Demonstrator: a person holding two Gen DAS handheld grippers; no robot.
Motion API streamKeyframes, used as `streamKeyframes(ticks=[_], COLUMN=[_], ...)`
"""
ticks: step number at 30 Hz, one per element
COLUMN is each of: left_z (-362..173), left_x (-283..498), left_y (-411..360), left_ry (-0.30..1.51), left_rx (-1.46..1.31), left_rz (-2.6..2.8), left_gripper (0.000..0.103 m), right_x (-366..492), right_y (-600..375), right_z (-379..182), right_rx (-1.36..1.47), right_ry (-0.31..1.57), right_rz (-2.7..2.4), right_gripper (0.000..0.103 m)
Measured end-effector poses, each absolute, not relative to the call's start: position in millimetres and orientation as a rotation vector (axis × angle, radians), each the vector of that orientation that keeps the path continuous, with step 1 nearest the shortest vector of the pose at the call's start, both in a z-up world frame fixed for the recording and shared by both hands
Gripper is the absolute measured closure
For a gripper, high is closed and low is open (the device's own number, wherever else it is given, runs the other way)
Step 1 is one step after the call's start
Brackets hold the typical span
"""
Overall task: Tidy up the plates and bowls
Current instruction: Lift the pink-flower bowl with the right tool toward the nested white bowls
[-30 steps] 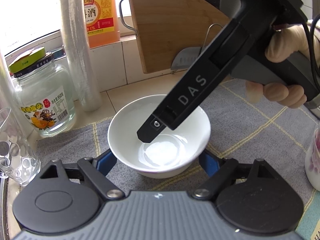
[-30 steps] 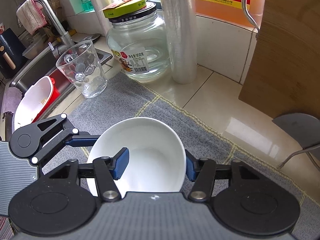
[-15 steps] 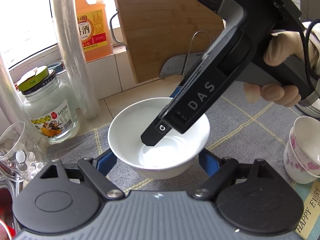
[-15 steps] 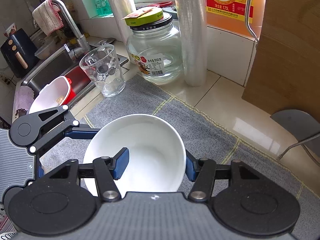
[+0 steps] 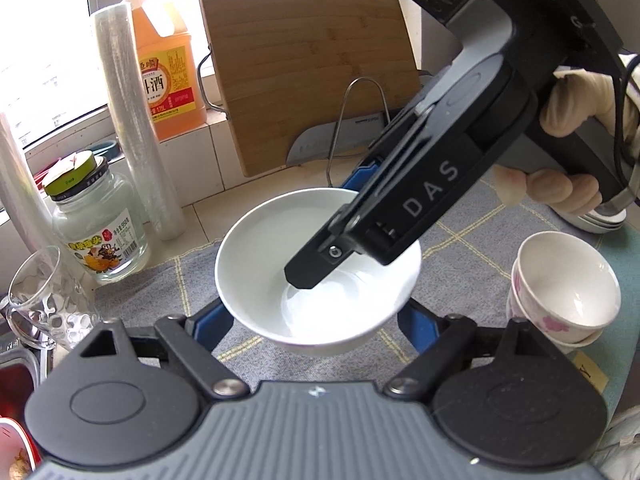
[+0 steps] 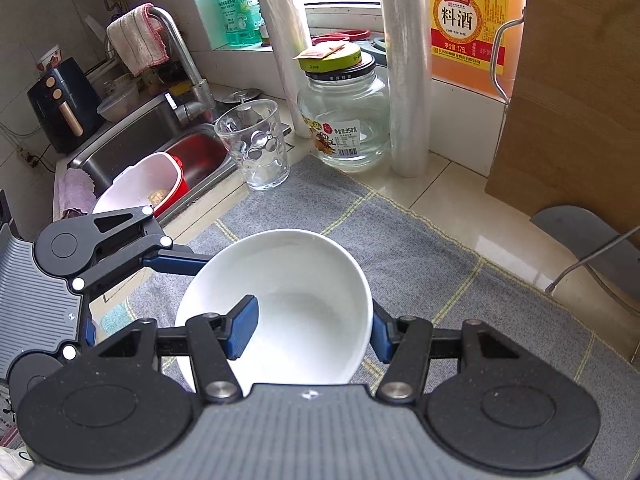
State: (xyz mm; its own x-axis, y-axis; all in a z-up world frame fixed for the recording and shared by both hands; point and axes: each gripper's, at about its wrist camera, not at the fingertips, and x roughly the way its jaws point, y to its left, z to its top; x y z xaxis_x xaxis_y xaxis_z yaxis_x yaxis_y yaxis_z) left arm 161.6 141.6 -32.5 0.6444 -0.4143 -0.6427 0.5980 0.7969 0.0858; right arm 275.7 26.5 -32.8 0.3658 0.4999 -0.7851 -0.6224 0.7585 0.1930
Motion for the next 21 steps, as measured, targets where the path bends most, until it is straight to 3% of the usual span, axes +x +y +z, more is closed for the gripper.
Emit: streamKeyframes(ticks=[21], left_z=[-10], left_x=[102], left_y=[97], left_ry=[0.632], left_rx=[0.33], left_rz=[-0.666], left_gripper=[0.015], right_x=[197], right_y=[-32], right_z=[-6], right_rx=[-0.136], right_ry=[0.905], right_rz=[0.709], right_gripper=[0.04])
